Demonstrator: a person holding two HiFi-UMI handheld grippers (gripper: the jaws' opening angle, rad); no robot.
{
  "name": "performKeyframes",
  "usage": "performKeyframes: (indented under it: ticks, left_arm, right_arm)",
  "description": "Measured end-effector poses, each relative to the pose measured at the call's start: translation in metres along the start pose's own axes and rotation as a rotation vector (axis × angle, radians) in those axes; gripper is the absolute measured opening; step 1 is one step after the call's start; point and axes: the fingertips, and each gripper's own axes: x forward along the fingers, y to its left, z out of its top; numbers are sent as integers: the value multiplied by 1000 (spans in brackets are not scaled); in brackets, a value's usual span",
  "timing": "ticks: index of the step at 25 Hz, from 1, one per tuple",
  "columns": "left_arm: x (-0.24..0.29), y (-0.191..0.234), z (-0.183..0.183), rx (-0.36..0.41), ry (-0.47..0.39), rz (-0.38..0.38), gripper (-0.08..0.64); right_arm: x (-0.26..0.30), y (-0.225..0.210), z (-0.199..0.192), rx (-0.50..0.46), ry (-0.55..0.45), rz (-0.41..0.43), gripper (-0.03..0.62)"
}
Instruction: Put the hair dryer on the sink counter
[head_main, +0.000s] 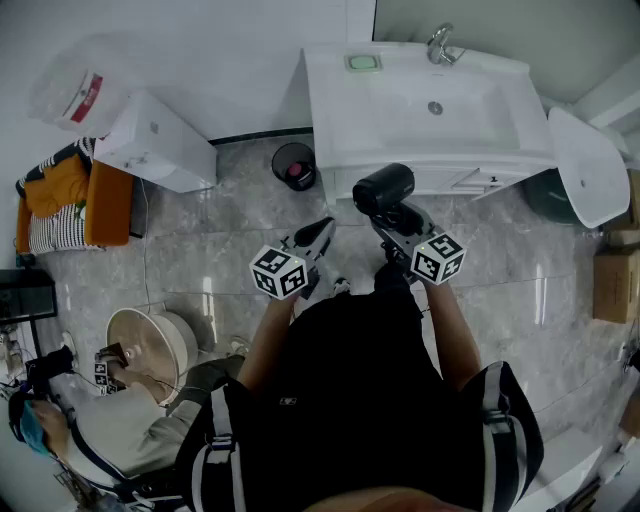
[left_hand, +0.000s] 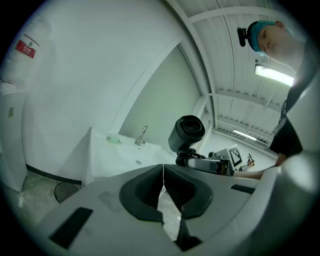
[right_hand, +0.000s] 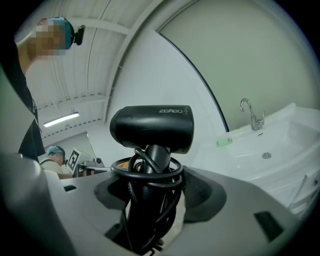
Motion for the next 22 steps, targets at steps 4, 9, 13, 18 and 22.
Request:
performKeyframes:
  ticks: [4,9,13,18,22]
  left_arm:
    - [-4,-2,0,-5,0,-7,17]
    - [-8,-2,-1,-6,7,-10,17]
    - [-9,1,-2,-5,19,-6,17]
    - [0,2,1,-4,27,-10,17]
    - [13,1,8,-2,29,-8,17]
  right_arm:
    - [0,4,0,29,-9,-2,330]
    - [0,6,0,41,-18,-14,330]
    - [-1,6,0,56,-29,-17,330]
    - [-4,-2,2,44,-19,-20,331]
    - [-7,-14,11,43,-23,-14,330]
